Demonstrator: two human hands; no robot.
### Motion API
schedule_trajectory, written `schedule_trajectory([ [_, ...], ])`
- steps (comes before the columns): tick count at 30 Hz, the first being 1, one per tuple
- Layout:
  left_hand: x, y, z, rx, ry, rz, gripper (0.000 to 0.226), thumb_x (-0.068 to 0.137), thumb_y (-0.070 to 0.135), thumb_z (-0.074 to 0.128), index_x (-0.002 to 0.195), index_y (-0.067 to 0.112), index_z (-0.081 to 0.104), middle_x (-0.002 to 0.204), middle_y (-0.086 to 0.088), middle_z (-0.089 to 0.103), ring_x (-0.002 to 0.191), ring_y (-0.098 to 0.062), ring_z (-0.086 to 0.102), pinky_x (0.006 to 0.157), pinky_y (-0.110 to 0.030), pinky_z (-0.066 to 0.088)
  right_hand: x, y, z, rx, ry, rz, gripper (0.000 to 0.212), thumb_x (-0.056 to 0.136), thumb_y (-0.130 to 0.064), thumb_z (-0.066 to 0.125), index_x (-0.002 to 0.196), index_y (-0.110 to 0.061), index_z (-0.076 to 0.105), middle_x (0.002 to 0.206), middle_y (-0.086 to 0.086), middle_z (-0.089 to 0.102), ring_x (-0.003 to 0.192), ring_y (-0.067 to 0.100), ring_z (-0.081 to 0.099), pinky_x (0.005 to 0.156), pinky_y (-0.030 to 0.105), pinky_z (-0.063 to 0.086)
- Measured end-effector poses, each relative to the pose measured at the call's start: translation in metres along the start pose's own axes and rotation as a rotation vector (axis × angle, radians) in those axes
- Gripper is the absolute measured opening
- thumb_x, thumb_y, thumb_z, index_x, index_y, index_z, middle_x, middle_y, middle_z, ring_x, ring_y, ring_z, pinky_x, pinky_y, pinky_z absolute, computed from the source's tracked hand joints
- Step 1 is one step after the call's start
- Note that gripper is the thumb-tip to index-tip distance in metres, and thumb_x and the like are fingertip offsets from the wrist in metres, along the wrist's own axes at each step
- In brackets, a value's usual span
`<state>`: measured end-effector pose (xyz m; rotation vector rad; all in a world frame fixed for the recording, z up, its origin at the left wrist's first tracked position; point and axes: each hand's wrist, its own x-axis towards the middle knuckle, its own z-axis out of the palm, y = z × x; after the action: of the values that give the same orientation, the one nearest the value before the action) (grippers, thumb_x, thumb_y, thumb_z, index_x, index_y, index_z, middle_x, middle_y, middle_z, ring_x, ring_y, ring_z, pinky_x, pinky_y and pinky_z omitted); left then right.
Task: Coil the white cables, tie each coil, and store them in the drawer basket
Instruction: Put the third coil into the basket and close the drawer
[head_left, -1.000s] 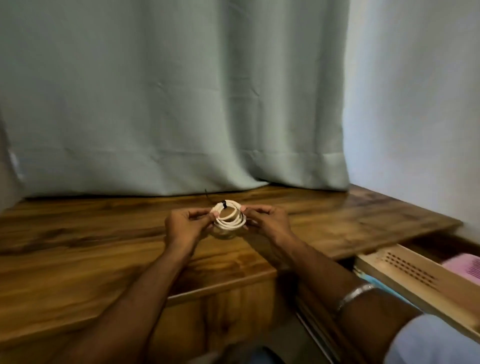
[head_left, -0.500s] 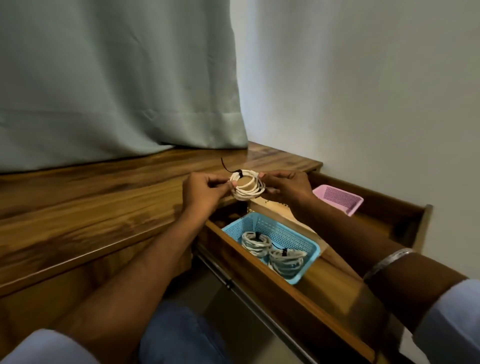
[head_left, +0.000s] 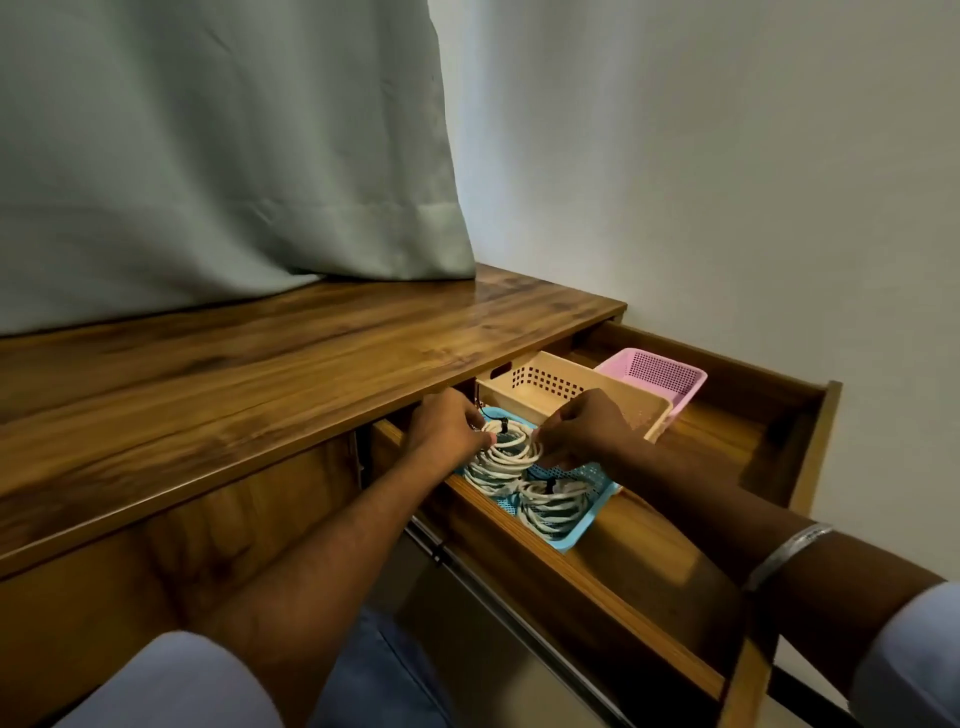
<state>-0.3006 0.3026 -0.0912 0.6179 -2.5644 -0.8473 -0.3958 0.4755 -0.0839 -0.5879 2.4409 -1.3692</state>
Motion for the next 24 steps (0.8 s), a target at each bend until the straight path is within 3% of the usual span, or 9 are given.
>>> schedule_trajectory([
  [11,0.010,-0.005,0.008,0.142,-0.025,0.037,0.028,0.085,0.036,0.078,0.103,0.015,0.077,0.107,-0.005,0.075,0.096,-0.016,0.070,0.080,-0.035,0.060,0.009,-0.004,0.016,-0.451,0.079,-0.023,0.014,0.086,-0.022,0.082,0.093,-0.010,0.078,0.083,0.004,0.078,0.061,0.015,0.076,0.063,0.036,0.065],
  [14,0.005,-0.006,0.002,0.134,0.042,0.101,0.022,0.089,0.036,0.073,0.100,0.017,0.078,0.099,-0.001,0.076,0.086,-0.011,0.068,0.072,-0.029,0.056,0.006,-0.012,0.022,-0.725,0.203,-0.159,0.020,0.090,-0.034,0.077,0.100,-0.017,0.076,0.093,0.002,0.076,0.067,0.011,0.068,0.055,0.029,0.058],
  [16,0.002,-0.009,-0.010,0.129,0.087,0.134,0.019,0.091,0.034,0.072,0.097,0.019,0.079,0.095,0.002,0.077,0.081,-0.008,0.066,0.068,-0.028,0.052,0.007,-0.021,0.027,-0.899,0.334,-0.301,0.025,0.093,-0.042,0.071,0.102,-0.020,0.077,0.095,0.002,0.075,0.074,0.015,0.066,0.062,0.033,0.058],
  [18,0.000,-0.013,-0.029,0.126,0.149,0.152,0.015,0.091,0.032,0.071,0.096,0.021,0.080,0.094,0.002,0.077,0.080,-0.008,0.065,0.069,-0.028,0.052,0.012,-0.036,0.032,-0.882,0.401,-0.399,0.027,0.093,-0.047,0.068,0.102,-0.023,0.078,0.097,0.001,0.076,0.081,0.019,0.068,0.068,0.035,0.058],
  [21,0.004,-0.023,-0.069,0.122,0.285,0.164,0.017,0.092,0.033,0.068,0.099,0.022,0.079,0.095,0.001,0.077,0.084,-0.012,0.067,0.071,-0.027,0.050,0.019,-0.072,0.043,-0.714,0.350,-0.523,0.034,0.097,-0.047,0.062,0.120,-0.025,0.074,0.116,0.000,0.076,0.102,0.021,0.071,0.083,0.038,0.057],
  [24,0.008,-0.043,-0.114,0.246,0.505,0.190,0.025,0.093,0.039,0.062,0.104,0.022,0.078,0.108,-0.003,0.076,0.106,-0.021,0.067,0.083,-0.031,0.052,0.019,-0.113,0.064,-0.603,0.358,-0.659,0.040,0.102,-0.045,0.056,0.135,-0.023,0.065,0.131,0.006,0.070,0.119,0.029,0.065,0.092,0.041,0.053],
])
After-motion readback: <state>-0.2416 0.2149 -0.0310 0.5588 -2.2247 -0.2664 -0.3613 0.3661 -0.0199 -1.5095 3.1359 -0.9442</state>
